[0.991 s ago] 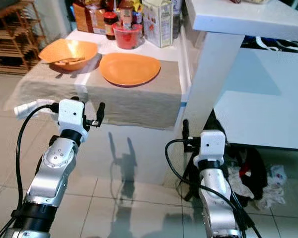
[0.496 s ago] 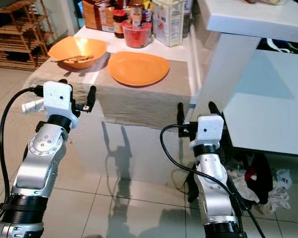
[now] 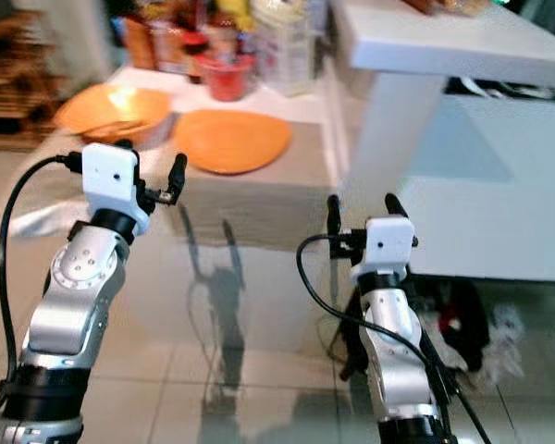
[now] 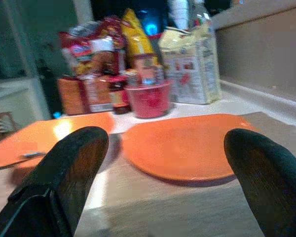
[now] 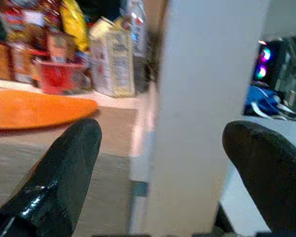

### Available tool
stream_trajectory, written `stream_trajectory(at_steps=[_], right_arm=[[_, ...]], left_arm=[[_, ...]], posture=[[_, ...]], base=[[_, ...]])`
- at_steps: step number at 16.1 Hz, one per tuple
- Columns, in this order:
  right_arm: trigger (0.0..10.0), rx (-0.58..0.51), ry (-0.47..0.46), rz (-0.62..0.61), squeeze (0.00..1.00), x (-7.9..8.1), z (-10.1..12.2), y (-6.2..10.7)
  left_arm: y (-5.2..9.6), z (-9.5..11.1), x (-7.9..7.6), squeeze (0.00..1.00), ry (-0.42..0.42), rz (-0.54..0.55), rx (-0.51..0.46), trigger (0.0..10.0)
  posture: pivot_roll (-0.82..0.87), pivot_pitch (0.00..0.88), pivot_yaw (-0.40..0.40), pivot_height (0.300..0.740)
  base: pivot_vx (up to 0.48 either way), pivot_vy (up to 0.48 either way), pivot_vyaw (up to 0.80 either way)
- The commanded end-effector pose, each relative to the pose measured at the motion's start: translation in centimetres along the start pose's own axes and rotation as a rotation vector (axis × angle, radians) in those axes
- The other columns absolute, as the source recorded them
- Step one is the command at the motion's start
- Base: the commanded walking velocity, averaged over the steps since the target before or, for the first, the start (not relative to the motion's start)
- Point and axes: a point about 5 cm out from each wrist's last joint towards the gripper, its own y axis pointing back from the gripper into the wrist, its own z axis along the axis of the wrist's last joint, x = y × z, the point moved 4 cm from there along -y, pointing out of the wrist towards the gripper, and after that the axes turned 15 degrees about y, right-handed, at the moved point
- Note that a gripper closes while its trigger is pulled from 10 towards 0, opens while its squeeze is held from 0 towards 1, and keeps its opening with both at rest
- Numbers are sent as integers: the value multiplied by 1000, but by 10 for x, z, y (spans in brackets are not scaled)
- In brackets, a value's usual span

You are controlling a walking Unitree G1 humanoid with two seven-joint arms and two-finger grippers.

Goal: Setting the table

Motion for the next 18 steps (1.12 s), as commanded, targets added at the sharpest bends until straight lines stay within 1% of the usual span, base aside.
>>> stream_trajectory(at_steps=[1, 6, 7, 8, 10, 13, 15, 16, 18], right_arm=[[10000, 14, -2, 12, 0, 2, -2, 0], [10000, 32, 2, 22, 0, 3, -8, 3], [10000, 35, 2, 26, 0, 4, -9, 3], [10000, 40, 0, 33, 0, 5, -10, 4], [10000, 44, -4, 47, 0, 8, -11, 4], [10000, 46, -5, 51, 0, 8, -11, 4], [10000, 47, -15, 58, 0, 9, -12, 5], [10000, 57, -54, 83, 0, 14, -11, 2], [10000, 47, -56, 100, 0, 14, -8, -9]], left_arm=[[0, 5, 4, 0, -1, 23, -9, 10000], [-1, 9, 7, 0, 0, 50, -32, 10000], [-1, 11, 8, 0, 3, 66, -43, 10000], [-1, 17, 8, 0, 4, 72, -70, 10000], [-2, 18, 8, 0, -13, 83, -73, 10000], [-3, 18, 10, 0, -22, 96, -73, 10000], [-5, 18, 9, 0, -23, 91, -62, 10000], [-8, 12, 5, 0, -7, 63, -12, 10000], [-12, 3, 1, 0, 65, 39, 81, 10000]], posture=[[84, 0, -28, 740], [85, 0, -28, 740], [85, 0, -28, 740], [85, 0, -29, 740], [85, 0, -31, 740], [84, 0, -31, 740], [85, 0, -30, 740], [85, 0, -29, 740], [96, 0, -31, 740]], base=[[458, 0, 0], [456, 0, 0], [390, 277, 0], [0, 0, 0], [0, 0, 0], [0, 0, 0], [0, 0, 0], [0, 0, 0], [0, 0, 0]])
